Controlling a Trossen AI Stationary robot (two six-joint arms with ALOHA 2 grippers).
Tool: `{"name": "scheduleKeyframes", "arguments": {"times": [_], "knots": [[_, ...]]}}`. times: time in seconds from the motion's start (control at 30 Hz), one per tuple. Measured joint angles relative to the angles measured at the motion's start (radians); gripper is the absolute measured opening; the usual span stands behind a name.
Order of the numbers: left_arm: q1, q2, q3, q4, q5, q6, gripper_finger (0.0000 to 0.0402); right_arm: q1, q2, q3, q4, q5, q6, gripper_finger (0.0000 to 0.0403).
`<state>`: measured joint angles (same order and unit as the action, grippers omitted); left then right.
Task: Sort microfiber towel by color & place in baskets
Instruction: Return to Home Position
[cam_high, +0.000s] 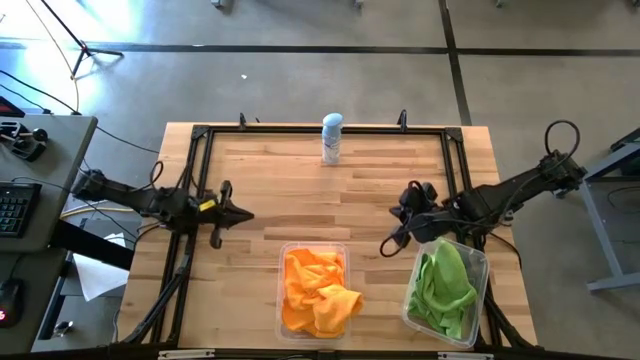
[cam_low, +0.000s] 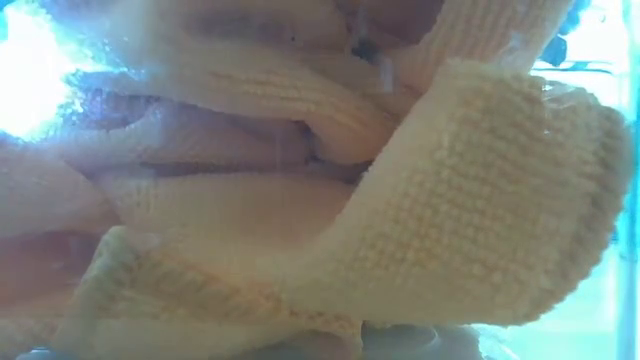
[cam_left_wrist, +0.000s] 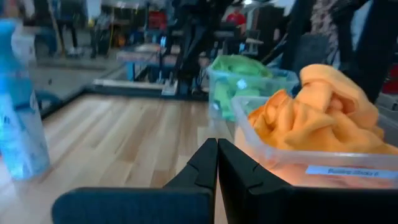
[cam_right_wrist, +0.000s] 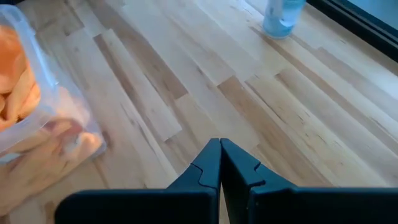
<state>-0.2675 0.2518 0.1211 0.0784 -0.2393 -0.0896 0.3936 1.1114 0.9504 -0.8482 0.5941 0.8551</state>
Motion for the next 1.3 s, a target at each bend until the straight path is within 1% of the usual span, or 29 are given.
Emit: {"name": "scheduleKeyframes", "arguments": {"times": [0.1,0.2,0.37,0.47,0.63,0.83,1.07,1.3], "knots": [[0.0,-0.076,-0.036,-0.01,0.02,0.045,0.0,-0.018,0.0,0.0,0.0,-0.002,0.001,0.0],[0.0,-0.134,-0.063,-0.005,0.038,0.051,0.0,-0.031,0.0,0.0,0.0,-0.004,0.001,0.0],[0.0,-0.213,-0.11,-0.017,0.05,0.063,0.0,-0.049,0.0,0.0,0.0,-0.004,0.001,0.0],[0.001,-0.246,-0.11,-0.037,0.062,0.081,0.0,-0.057,0.0,0.0,0.0,-0.005,0.001,0.0],[0.029,-0.249,-0.11,-0.04,0.109,0.119,0.0,-0.067,0.0,0.0,0.0,-0.008,0.003,0.0],[0.102,-0.248,-0.11,-0.052,0.182,0.118,0.0,-0.067,0.0,0.0,0.0,-0.008,0.035,0.0],[0.169,-0.248,-0.11,-0.057,0.179,0.079,0.0,-0.067,0.0,0.0,0.0,-0.007,0.008,0.0],[0.177,-0.234,-0.11,-0.064,0.198,-0.002,0.0,-0.067,0.0,0.0,-0.003,-0.007,0.019,0.0]]}}
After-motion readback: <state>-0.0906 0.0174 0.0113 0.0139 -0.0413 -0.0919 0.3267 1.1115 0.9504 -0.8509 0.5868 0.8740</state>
